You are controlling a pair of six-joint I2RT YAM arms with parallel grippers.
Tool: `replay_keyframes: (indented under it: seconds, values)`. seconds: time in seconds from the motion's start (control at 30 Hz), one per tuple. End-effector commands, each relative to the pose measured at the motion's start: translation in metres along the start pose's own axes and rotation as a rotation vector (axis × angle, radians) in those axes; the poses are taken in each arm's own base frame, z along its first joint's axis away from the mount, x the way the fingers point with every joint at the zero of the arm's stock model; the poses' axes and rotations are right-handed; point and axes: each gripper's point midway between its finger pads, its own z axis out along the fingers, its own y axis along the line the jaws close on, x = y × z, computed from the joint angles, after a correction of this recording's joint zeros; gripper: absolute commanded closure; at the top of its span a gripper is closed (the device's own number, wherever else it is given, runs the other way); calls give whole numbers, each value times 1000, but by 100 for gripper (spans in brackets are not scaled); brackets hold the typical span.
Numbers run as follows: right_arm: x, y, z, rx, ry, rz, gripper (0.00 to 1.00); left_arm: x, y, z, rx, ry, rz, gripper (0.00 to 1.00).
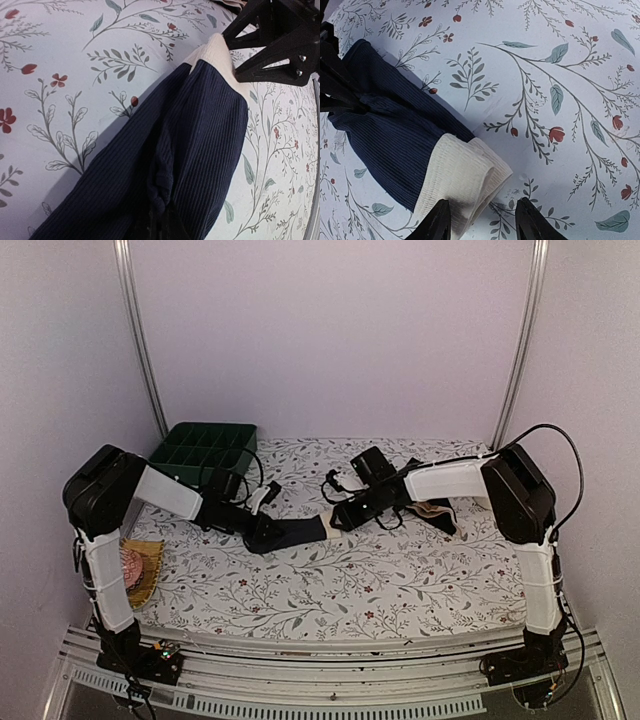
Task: Roll the underwear
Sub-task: Fold the underwear at the center of the board.
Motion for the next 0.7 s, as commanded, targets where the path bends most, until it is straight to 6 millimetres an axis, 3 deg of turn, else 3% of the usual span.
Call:
replay_keyframes:
  seconds: [0.0,0.2,0.23,0.4,0.57,0.67]
  values:
    - [4,-18,14,75,11,33,55,-1,10,-1,-31,1,-29,100]
    - [15,-30,22,134,60,53,55,-3,14,-7,-43,-20,-49,83]
    - [17,-31,24,138,64,54,55,-16,11,-16,-50,-55,-37,79]
    - [20,-32,26,141,73,59,55,-37,14,-39,-83,-138,-41,62]
    - [23,-33,27,144,79,62,55,-44,17,-51,-133,-179,-29,57]
    - [22,-32,27,137,76,63,55,-52,8,-56,-102,-190,7,58]
